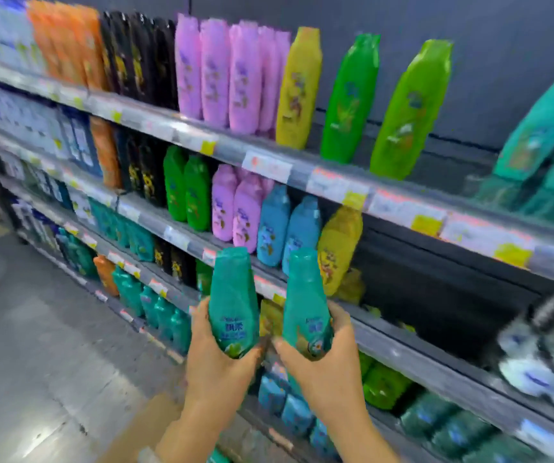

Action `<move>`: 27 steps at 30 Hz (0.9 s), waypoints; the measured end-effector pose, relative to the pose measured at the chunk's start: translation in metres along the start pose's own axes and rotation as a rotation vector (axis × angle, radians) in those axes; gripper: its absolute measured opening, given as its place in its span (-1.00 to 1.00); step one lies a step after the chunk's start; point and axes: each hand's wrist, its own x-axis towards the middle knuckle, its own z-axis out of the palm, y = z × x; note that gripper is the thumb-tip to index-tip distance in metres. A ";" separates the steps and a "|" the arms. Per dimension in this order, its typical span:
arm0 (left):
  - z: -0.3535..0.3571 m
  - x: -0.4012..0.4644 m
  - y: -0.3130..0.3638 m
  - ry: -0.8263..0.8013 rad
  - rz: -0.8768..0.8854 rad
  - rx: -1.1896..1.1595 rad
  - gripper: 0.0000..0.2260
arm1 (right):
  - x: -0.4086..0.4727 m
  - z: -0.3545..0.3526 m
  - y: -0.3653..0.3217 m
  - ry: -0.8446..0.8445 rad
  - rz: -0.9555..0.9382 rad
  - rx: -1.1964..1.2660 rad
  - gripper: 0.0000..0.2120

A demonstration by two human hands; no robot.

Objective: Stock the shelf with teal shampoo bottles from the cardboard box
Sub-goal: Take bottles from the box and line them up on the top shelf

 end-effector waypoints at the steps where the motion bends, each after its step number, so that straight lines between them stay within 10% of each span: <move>1: 0.013 -0.001 0.022 -0.050 0.046 -0.031 -0.28 | -0.001 -0.020 -0.016 0.037 -0.023 0.038 -0.38; 14: 0.204 0.001 0.260 -0.412 0.330 -0.302 -0.33 | 0.039 -0.272 -0.164 0.434 -0.303 -0.003 -0.46; 27: 0.291 0.041 0.252 -0.327 0.231 -0.120 -0.33 | 0.140 -0.350 -0.117 0.531 -0.161 0.013 -0.34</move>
